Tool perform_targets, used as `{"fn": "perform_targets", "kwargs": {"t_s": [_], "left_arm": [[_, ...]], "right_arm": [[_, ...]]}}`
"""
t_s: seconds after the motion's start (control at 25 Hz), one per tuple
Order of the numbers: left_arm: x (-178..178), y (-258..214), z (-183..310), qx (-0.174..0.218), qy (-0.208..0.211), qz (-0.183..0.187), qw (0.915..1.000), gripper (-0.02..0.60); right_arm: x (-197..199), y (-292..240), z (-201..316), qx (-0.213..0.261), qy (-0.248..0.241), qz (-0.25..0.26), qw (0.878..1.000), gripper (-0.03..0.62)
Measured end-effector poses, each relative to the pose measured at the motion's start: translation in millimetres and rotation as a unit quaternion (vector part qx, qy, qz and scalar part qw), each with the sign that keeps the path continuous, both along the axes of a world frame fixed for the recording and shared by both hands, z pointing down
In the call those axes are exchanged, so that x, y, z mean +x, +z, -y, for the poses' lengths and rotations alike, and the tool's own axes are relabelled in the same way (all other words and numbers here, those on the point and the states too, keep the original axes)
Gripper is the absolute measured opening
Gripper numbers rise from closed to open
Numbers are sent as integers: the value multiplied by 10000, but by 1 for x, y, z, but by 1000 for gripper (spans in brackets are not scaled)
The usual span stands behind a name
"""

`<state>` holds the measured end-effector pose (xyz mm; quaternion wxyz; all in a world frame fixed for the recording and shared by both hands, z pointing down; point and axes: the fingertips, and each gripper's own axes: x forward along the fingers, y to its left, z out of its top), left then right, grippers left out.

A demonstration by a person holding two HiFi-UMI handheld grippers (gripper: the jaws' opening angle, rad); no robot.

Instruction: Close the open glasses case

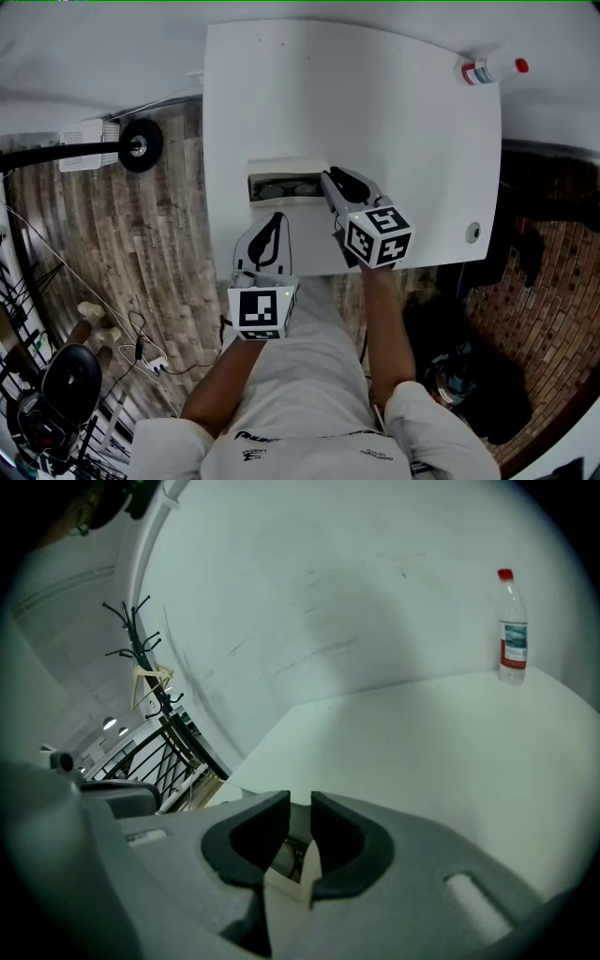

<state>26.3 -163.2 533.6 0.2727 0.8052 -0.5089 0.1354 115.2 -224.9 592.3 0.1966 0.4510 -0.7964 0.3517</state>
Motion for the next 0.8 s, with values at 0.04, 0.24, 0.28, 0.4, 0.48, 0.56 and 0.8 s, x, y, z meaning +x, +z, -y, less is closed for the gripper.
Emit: {"fn": "perform_targets", "kwargs": {"t_s": [0.04, 0.24, 0.28, 0.4, 0.48, 0.56, 0.8], "left_arm": [[0, -1, -1, 8, 1, 6, 10000, -2], [-3, -3, -3, 87, -3, 64, 9999, -2], [-3, -3, -4, 85, -5, 59, 9999, -2], [-4, -4, -5, 108, -19, 85, 9999, -2], [-3, -5, -5, 105, -24, 74, 9999, -2], [-4, -5, -5, 140, -14, 114, 9998, -2], [-4, -6, -7, 121, -26, 104, 9999, -2]], "right_arm": [[0, 0, -1, -2, 4, -2, 10000, 66], [-1, -1, -5, -15, 18, -41, 10000, 64], [-1, -1, -6, -16, 25, -41, 10000, 64], [0, -1, -6, -24, 70, -13, 10000, 64], [0, -1, -6, -25, 84, -13, 10000, 64], [0, -1, -6, -31, 81, -28, 10000, 64], [1, 0, -11, -43, 68, -72, 9999, 63]]}}
